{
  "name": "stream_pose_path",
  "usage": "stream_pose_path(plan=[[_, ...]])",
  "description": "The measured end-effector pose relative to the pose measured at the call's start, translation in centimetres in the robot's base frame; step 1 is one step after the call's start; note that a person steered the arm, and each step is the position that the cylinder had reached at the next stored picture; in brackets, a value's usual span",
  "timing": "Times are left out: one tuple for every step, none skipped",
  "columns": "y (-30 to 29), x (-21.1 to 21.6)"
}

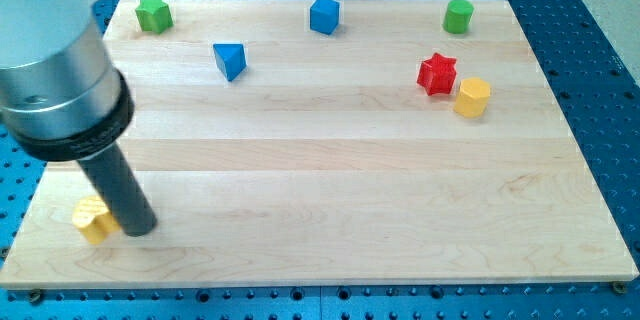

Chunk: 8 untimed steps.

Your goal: Slide the blue triangle parallel to the right of the yellow heart

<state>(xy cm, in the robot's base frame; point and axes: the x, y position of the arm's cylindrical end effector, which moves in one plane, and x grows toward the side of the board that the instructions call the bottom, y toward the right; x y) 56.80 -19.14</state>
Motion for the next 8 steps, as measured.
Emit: stream_pose_path(plan=[[-1.1,-0.4],[1.6,-6.0],[1.9,-14.4],[1.9,-21.7],[4.8,-25.7],[11.0,-22.9],[17.0,-18.4],[19.4,-12.0]])
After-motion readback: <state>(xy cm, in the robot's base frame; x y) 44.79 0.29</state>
